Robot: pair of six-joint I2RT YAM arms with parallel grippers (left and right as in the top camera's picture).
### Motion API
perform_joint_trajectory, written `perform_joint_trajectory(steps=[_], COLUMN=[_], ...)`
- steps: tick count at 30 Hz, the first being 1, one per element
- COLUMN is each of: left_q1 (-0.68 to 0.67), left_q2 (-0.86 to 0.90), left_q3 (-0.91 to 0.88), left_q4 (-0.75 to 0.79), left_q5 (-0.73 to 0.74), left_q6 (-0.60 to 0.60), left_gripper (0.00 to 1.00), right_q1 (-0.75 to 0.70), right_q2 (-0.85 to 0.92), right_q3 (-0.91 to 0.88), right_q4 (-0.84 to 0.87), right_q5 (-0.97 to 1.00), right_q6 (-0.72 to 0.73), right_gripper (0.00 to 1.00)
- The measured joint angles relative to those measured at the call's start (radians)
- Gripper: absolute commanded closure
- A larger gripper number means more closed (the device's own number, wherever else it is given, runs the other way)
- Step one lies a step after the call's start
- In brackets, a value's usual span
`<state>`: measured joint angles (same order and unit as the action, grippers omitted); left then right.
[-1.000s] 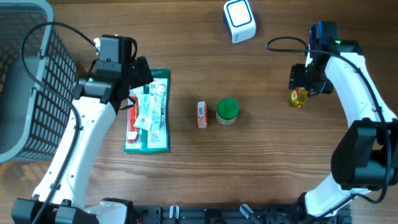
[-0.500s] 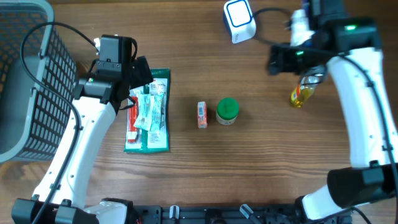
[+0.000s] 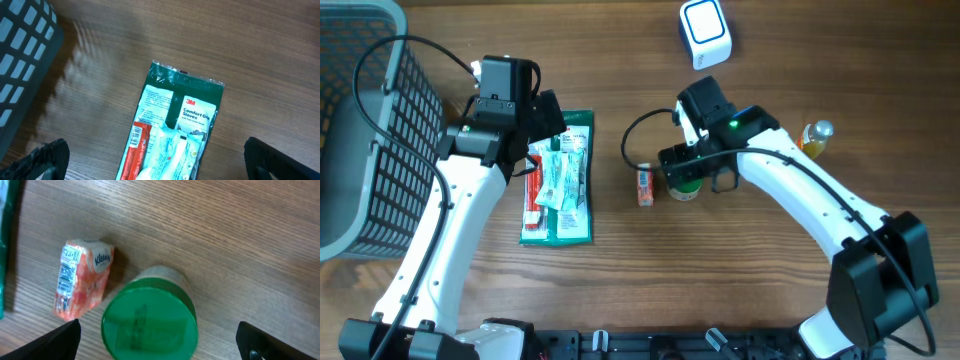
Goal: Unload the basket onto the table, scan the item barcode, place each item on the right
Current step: 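Move the right gripper to the green-capped jar and grasp it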
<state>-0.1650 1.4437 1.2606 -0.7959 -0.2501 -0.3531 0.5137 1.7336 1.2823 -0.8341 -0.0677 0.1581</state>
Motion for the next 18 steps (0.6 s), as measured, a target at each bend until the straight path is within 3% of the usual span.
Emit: perform_joint_trajectory(steps=[8, 10, 13, 18], left_q1=[0.0, 0.0, 0.0, 0.0], left_q2=[0.0, 0.0, 0.0, 0.0], left_q3=[0.0, 0.0, 0.0, 0.0], left_q4=[0.0, 0.0, 0.0, -0.001], left_q5=[0.0, 0.0, 0.0, 0.0], left_q6=[0.0, 0.0, 0.0, 0.0], left_gripper=[0.0, 0.0, 0.0, 0.0], right_q1=[0.029, 0.029, 0.029, 0.018], right_q2=[0.057, 0.062, 0.063, 0.063], right_q3=[-0.02, -0.02, -0.02, -0.006], right_q4=[0.042, 0.033, 0.019, -0.109], right_q5=[0.045, 0.085, 0.119, 0.184], right_q6=[-0.012, 0.011, 0.075, 0.289], right_gripper=[0.12, 0.22, 0.32, 0.31])
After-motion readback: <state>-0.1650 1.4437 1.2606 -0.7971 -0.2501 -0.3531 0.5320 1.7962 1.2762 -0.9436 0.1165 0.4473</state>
